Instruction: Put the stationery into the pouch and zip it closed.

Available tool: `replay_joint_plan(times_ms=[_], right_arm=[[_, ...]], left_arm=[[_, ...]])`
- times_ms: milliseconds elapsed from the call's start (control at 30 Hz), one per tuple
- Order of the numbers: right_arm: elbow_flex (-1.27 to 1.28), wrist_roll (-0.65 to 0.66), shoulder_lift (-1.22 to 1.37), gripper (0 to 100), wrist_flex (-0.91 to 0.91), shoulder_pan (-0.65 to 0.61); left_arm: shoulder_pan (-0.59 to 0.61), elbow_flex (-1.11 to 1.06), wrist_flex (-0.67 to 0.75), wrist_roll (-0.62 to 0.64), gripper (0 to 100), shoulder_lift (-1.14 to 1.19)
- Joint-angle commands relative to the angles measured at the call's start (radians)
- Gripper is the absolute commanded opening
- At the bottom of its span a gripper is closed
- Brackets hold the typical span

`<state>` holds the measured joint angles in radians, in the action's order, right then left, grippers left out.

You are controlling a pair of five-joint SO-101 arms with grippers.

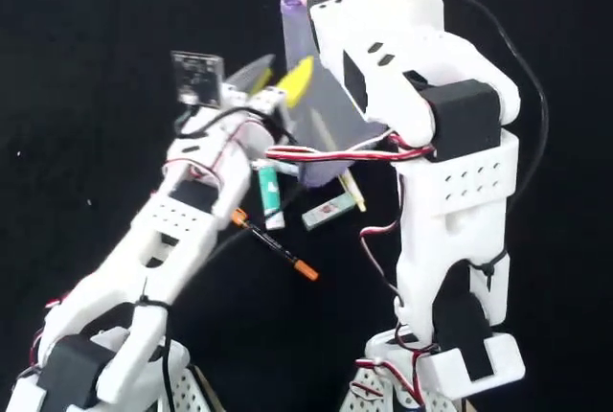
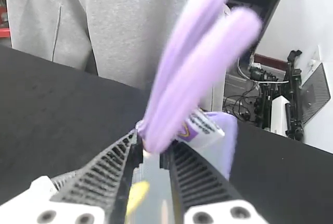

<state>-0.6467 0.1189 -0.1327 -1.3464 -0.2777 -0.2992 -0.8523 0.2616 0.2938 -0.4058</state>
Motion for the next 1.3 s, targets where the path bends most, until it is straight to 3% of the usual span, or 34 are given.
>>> replay_joint_plan(times_ms=[0,233,500,667,967,1100,1267], right_arm=[[-0.093,0.006,-0.044,1.1,-0.043,0.021],[-0.150,0.014,-0.042,1.1,-0.187,0.023],[-0.099,0.040,-0.035,1.1,-0.187,0.021],[-0.097,0.040,-0.035,1.1,-0.193,0.015],[-0.028,0.117,-0.041,1.1,-0.281,-0.130],[-0.024,0.124,-0.042,1.1,-0.344,-0.141],[-0.018,0.120,-0.048,1.1,-0.420,-0.141]], left_arm=[[0.110,-0.002,0.020,0.011,19,-0.005],[0.211,-0.056,0.021,0.011,20,-0.008],[0.294,-0.104,0.020,0.015,19,-0.029],[0.409,-0.150,0.014,0.017,19,-0.138],[0.516,-0.364,0.014,0.015,19,-0.451],[0.618,-0.443,0.012,0.017,19,-0.578],[0.645,-0.536,0.012,0.017,19,-0.647]])
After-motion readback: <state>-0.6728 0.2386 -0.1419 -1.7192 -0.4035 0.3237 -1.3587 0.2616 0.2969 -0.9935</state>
